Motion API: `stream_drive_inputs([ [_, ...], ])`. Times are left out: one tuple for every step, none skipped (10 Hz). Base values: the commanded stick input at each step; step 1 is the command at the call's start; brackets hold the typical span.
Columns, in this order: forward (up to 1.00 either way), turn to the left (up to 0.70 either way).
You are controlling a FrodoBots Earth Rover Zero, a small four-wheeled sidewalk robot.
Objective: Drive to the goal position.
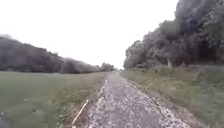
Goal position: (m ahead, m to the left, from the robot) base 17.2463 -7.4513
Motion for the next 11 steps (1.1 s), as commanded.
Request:
stream_drive_inputs([
  [1.00, 0.00],
  [1.00, -0.03],
  [1.00, -0.19],
  [1.00, -0.27],
  [1.00, -0.27],
  [1.00, -0.27],
  [1.00, -0.23],
  [1.00, -0.06],
  [1.00, 0.00],
  [1.00, 0.00],
  [1.00, 0.00],
])
